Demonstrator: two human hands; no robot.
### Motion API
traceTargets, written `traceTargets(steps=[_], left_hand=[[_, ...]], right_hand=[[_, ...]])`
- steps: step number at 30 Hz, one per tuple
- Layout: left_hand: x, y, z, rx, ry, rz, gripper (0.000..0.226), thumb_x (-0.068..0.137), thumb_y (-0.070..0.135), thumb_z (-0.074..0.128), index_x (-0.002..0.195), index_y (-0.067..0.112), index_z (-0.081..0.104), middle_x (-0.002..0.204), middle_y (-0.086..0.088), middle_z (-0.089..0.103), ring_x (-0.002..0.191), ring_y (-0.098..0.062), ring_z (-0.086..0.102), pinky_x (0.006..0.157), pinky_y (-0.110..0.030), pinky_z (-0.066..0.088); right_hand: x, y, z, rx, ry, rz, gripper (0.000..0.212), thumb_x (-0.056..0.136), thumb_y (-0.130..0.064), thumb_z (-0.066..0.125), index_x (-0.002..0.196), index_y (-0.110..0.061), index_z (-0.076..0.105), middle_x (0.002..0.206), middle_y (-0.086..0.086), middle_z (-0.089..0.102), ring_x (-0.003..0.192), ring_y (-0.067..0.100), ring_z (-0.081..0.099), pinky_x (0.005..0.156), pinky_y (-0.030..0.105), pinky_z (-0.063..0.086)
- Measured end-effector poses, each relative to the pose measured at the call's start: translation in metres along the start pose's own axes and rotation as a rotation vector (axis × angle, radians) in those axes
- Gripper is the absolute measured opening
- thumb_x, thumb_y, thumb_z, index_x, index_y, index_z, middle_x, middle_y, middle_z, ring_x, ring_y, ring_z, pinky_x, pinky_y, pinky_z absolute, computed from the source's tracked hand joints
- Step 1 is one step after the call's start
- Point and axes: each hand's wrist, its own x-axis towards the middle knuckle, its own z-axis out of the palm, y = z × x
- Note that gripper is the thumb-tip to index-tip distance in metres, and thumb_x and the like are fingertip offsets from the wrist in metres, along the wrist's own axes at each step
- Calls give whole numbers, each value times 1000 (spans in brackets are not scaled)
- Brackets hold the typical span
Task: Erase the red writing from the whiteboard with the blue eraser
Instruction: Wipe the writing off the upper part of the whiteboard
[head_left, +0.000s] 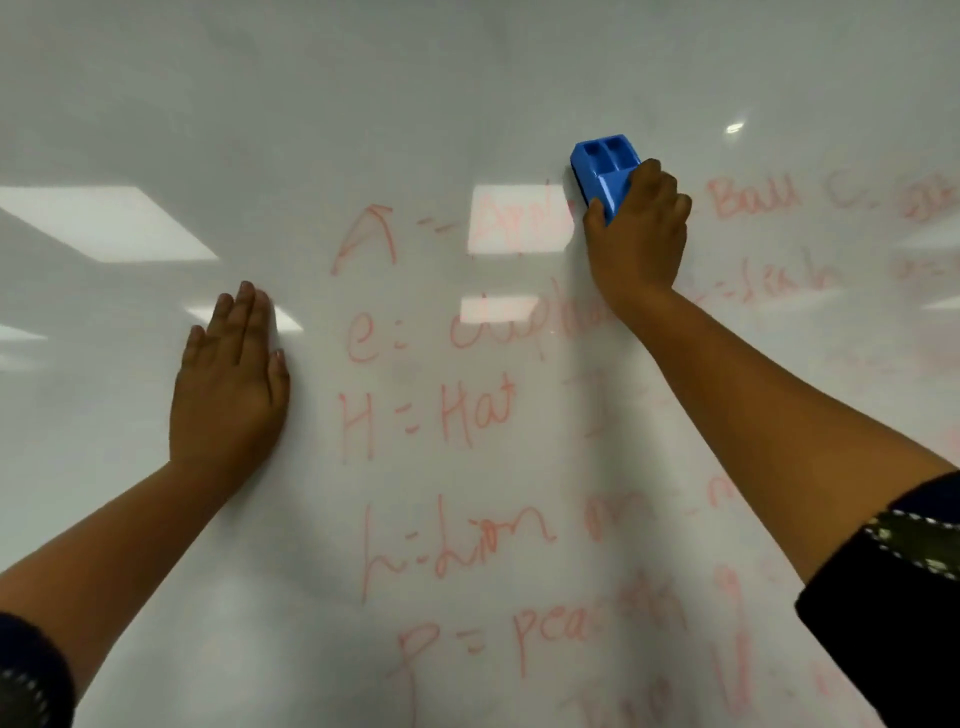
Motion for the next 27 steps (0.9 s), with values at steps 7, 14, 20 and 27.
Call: traceTargets(steps=[7,14,20,27], left_hand=[[-1,-2,2,17,-13,3,58,93,27,21,146,3,20,154,-11,18,142,-24,14,115,-37,6],[-2,-3,1,11,-14,8,57,93,26,22,146,4,20,154,-11,19,142,-24,14,114,-36,6],[-2,-4,0,-2,-24,8,57,94,27,22,146,4,19,154,-12,18,142,-24,14,114,-37,6],[-2,-2,-3,-12,-26,6,58,92,24,24,145,0,23,153,-16,21,141,-29,17,114,-41,9]], right_hand=[[-21,-68,25,8,-2,-60,52,94,-32,44,137,-10,28,137,10,39,117,26,40,95,31,35],[-64,-137,41,29,-58,-217,50,93,-28,43,138,-12,28,137,8,38,115,25,41,93,31,34],[-106,-162,40,93,-132,-427,47,93,-31,48,135,-16,33,130,4,44,108,19,44,88,26,38],[-97,-118,19,-5,-244,-569,50,91,-32,51,135,-15,33,132,5,42,111,22,44,86,28,36]])
